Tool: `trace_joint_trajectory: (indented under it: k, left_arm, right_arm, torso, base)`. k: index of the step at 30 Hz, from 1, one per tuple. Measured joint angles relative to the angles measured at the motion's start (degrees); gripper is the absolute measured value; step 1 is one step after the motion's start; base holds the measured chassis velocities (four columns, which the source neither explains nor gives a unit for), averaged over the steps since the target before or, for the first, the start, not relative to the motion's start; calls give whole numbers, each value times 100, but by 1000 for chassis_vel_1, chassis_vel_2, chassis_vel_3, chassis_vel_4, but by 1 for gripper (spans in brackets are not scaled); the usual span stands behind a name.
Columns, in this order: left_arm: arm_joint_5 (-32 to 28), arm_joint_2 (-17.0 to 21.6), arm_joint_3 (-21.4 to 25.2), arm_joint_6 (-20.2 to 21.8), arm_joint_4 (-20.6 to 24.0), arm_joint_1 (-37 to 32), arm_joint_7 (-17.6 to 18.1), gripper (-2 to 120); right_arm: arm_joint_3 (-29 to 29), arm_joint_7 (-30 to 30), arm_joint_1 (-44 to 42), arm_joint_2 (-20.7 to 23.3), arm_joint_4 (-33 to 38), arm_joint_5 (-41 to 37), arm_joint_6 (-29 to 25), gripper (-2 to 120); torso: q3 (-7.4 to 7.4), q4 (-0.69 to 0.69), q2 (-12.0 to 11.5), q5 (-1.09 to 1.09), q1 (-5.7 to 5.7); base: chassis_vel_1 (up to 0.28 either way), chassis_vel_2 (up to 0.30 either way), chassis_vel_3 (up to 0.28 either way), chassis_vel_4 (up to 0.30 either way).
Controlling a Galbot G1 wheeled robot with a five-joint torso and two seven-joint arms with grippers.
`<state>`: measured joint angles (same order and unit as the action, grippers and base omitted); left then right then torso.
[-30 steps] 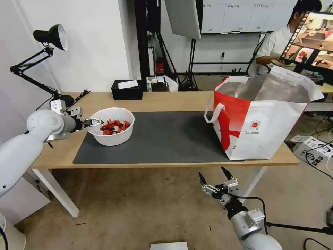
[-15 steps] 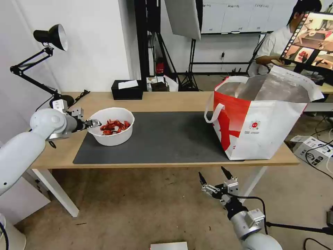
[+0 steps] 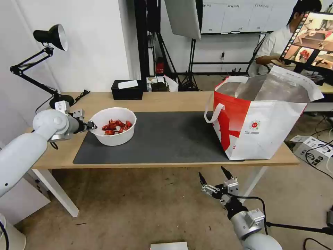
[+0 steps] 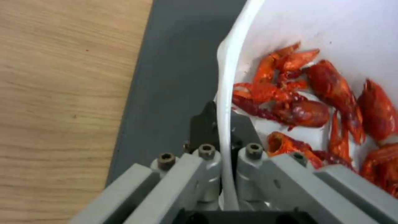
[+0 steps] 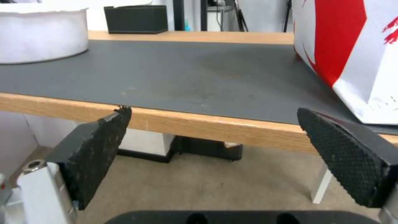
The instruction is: Pick up the trash from the table and place it into the takeout bag.
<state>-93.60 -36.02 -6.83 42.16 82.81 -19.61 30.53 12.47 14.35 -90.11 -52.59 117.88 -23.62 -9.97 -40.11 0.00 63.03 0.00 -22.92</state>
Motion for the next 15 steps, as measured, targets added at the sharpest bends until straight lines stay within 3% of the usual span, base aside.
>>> trace_joint_trajectory:
  k: [8, 15]
  left_arm:
    - [-120, 31, 162, -25, 155, -142, -1, 0]
    - [-95, -36, 268, -439, 428, -172, -390, 0]
  right_arm:
    - [0, 0, 0, 0, 0, 0, 0, 100]
    - [0, 0, 0, 0, 0, 0, 0, 100]
  torso:
    - [0, 1, 0, 0, 0]
    - [0, 1, 0, -1, 0]
  base:
    - [0, 0, 0, 0]
    - [0, 0, 0, 0]
